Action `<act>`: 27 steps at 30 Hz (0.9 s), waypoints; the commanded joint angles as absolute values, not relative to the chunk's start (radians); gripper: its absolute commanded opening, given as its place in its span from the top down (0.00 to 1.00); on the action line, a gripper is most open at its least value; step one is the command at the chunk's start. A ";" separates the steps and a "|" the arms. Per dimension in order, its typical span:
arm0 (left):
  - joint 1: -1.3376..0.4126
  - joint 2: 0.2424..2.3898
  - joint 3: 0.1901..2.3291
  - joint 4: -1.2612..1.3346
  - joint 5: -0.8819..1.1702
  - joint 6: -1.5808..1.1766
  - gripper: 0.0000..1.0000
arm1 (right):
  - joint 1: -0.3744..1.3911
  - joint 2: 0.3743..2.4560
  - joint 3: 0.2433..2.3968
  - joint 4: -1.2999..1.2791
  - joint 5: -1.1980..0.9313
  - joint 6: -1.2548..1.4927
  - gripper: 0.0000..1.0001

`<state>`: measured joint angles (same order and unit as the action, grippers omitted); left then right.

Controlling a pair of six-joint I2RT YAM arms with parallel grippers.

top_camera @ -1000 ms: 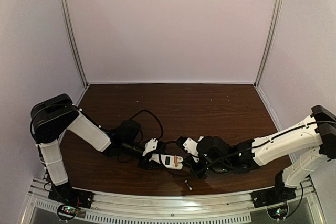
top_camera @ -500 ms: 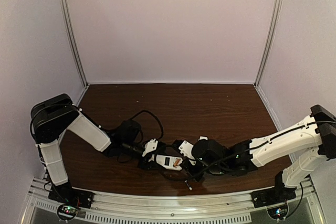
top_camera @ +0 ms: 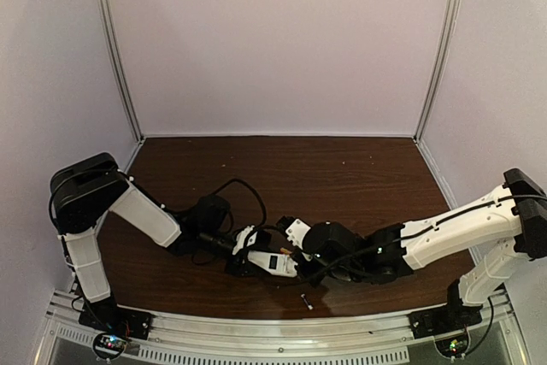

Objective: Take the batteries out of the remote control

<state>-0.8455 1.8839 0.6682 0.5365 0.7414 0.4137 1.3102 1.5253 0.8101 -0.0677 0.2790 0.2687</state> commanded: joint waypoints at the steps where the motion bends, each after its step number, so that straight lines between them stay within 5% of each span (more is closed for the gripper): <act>1: -0.847 1.884 0.686 0.569 0.762 0.423 1.00 | 1.302 1.557 0.850 -0.089 0.371 0.267 1.00; 27: -0.847 1.822 0.644 0.626 0.773 0.389 1.00 | 1.224 1.482 0.827 -0.097 0.489 0.370 1.00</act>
<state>-0.8452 1.8671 0.6643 0.5526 0.7563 0.4107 1.2705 1.5349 0.8333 -0.0727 0.3889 0.2966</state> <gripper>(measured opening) 0.566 0.105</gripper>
